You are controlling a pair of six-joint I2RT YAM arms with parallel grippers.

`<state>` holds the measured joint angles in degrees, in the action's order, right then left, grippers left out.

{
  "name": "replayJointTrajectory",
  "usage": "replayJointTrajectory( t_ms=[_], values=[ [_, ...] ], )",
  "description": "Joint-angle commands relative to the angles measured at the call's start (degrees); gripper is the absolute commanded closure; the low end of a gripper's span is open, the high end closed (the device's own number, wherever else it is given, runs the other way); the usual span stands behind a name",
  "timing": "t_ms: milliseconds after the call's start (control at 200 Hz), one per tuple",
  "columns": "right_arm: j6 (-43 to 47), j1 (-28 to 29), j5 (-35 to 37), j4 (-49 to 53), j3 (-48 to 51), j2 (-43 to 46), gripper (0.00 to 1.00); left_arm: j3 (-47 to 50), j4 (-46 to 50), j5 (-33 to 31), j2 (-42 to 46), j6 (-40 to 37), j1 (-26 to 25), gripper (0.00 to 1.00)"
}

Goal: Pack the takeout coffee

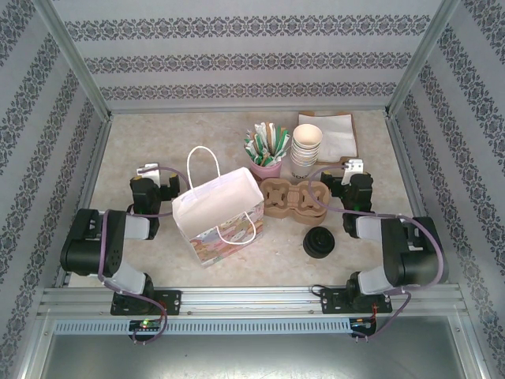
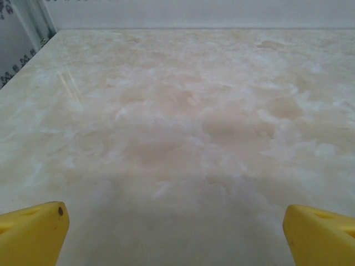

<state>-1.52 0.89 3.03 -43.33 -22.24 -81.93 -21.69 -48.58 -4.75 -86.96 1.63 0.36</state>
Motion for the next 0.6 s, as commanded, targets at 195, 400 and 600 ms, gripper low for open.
replayJointTrajectory(
  t_ms=[195,400,600],
  values=[
    [-6.18,-2.91,8.58,13.52,-2.45,10.88,0.02,-0.09,6.79,-14.85,16.18,9.49,-0.36,0.00],
    [-16.21,-6.20,11.06,41.54,-12.04,18.06,0.02,-9.30,33.49,-15.25,27.63,20.17,1.26,0.00],
    [-32.15,-10.98,11.77,52.47,-13.21,26.79,0.02,-20.14,53.46,-8.53,33.92,18.85,2.05,0.00]
  ],
)
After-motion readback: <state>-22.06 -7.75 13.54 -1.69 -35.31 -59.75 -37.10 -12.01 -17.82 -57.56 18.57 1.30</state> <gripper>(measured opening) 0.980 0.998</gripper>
